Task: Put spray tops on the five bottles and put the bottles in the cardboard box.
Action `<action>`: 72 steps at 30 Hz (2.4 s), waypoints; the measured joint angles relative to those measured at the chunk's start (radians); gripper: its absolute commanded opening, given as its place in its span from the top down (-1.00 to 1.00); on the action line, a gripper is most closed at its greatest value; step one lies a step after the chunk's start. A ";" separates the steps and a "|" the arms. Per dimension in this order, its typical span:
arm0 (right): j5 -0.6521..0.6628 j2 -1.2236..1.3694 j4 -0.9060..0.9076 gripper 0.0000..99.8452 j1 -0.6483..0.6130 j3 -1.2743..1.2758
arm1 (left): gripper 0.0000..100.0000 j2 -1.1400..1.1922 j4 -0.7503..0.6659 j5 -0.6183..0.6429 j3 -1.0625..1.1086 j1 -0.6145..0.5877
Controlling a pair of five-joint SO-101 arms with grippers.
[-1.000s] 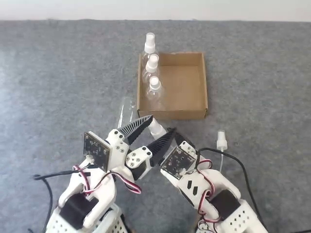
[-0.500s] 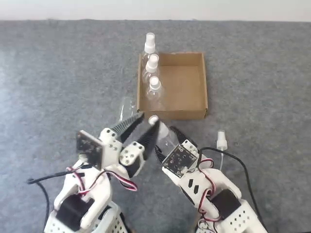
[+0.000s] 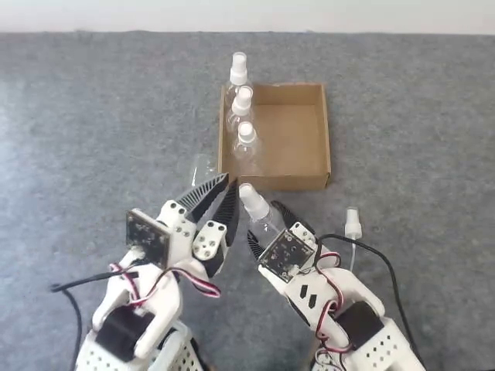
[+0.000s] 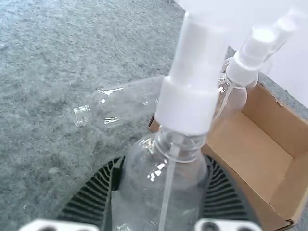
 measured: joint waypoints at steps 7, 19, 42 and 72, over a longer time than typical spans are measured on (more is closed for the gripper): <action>0.000 0.000 0.000 0.80 0.000 0.000 | 0.94 0.011 -0.058 -0.012 0.046 0.003; 0.000 0.000 0.000 0.80 0.000 0.000 | 0.94 0.011 -0.060 -0.043 0.046 0.012; 0.000 0.000 0.000 0.80 0.002 0.000 | 0.93 0.008 0.003 -0.140 0.035 0.054; -0.072 0.000 0.000 0.80 0.141 -0.002 | 0.73 0.008 0.003 -0.138 0.035 0.048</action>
